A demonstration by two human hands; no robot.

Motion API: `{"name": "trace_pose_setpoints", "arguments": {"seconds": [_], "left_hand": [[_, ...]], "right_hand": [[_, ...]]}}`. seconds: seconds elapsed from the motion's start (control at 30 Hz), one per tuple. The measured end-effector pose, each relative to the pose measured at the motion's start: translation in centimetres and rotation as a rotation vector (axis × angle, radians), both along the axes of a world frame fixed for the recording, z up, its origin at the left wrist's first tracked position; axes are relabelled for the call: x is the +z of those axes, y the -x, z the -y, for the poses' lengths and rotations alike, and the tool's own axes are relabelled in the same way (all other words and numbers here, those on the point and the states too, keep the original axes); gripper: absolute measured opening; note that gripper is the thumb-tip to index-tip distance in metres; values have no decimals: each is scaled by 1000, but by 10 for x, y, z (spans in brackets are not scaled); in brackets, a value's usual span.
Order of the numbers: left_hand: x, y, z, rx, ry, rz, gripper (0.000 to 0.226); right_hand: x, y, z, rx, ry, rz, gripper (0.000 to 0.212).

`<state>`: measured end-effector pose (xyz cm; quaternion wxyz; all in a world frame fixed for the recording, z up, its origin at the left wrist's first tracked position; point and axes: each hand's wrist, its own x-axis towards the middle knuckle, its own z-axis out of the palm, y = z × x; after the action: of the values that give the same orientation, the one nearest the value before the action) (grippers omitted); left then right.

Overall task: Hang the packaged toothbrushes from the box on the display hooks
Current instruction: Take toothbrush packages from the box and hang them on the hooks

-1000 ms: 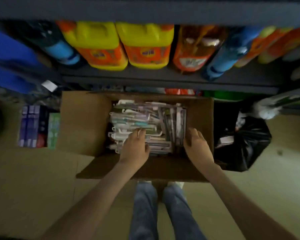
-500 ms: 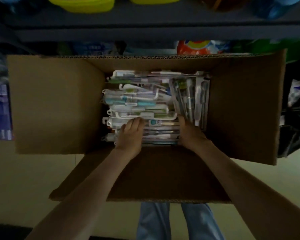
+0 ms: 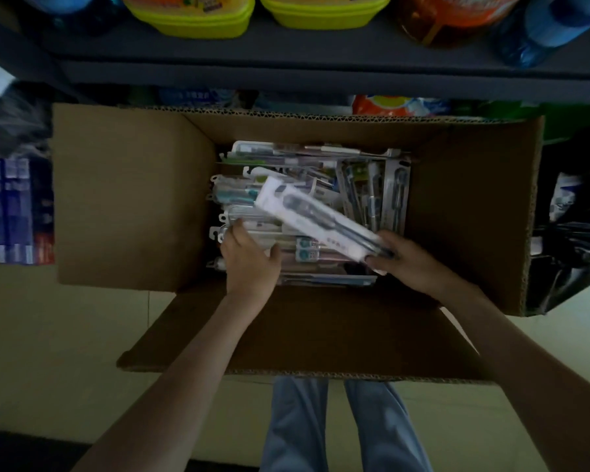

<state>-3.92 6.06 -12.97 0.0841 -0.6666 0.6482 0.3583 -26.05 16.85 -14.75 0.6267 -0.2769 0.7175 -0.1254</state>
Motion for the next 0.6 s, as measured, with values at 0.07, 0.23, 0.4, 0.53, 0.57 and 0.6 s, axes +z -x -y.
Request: {"name": "trace_pose_setpoints", "arguments": {"seconds": [0.07,0.23,0.4,0.53,0.57,0.6], "left_hand": [[5,6,1,109,-150,-78,58],[14,27,-6,385,-540,-458,35],[8,31,3,676,-350,-611,21],[-1,9,15,700,-329,-533,12],[-4,1,17,706,-344,-521,13],[-5,-6,19,718,-358,-513,13]], "right_hand": [[8,-2,5,-71,48,15,38],[13,-31,26,-38,84,72,36],[6,-68,41,14,103,240,43],[-16,-79,32,319,82,-8,83],[-25,-80,28,403,41,-104,86],[-30,-80,25,463,18,-182,84]]}}
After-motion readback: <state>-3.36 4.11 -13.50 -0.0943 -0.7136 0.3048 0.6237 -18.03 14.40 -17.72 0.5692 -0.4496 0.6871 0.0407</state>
